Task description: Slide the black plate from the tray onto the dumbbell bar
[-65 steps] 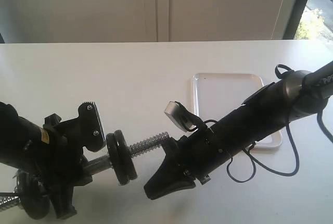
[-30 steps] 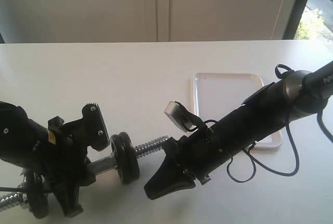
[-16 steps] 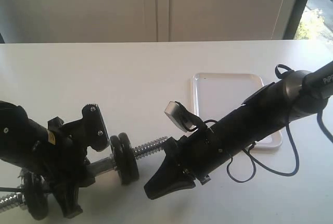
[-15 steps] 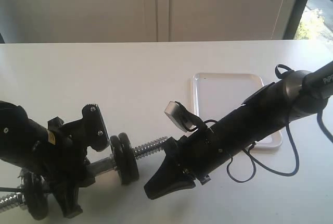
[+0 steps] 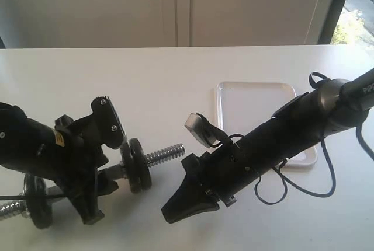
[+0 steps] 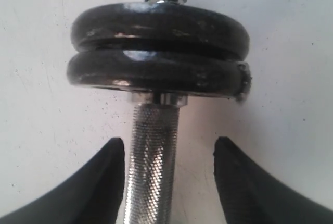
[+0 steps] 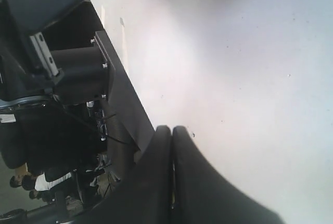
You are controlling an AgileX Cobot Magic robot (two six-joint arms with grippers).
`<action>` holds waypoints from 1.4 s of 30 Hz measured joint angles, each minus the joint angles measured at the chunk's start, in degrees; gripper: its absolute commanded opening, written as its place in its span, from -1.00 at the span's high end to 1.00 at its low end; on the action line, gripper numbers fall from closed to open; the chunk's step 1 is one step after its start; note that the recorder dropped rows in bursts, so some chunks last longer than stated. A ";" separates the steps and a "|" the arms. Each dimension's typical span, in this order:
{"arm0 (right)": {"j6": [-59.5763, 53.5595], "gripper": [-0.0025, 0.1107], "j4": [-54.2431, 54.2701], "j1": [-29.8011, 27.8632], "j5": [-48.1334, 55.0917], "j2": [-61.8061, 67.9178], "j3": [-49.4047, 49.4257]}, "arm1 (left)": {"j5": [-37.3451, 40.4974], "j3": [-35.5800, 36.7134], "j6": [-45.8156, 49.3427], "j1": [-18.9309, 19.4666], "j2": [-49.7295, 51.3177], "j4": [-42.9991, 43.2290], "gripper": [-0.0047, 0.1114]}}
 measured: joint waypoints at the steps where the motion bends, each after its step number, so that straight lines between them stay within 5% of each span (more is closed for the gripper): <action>1: 0.00 0.95 0.00 0.00 0.00 0.00 0.00 | 0.00 0.00 -0.15 0.00 0.13 0.00 -0.06; 11: 0.00 0.95 0.12 0.00 0.00 0.00 0.00 | -4.40 -0.97 -0.16 0.86 6.56 0.49 -0.06; 18: 0.10 0.95 0.12 0.00 0.00 0.00 0.00 | -0.92 -0.60 -0.16 0.86 8.05 0.03 -0.35; 42: 0.10 0.95 0.33 0.00 0.00 0.00 0.00 | -1.72 -0.33 -3.55 0.76 8.14 -0.09 -0.29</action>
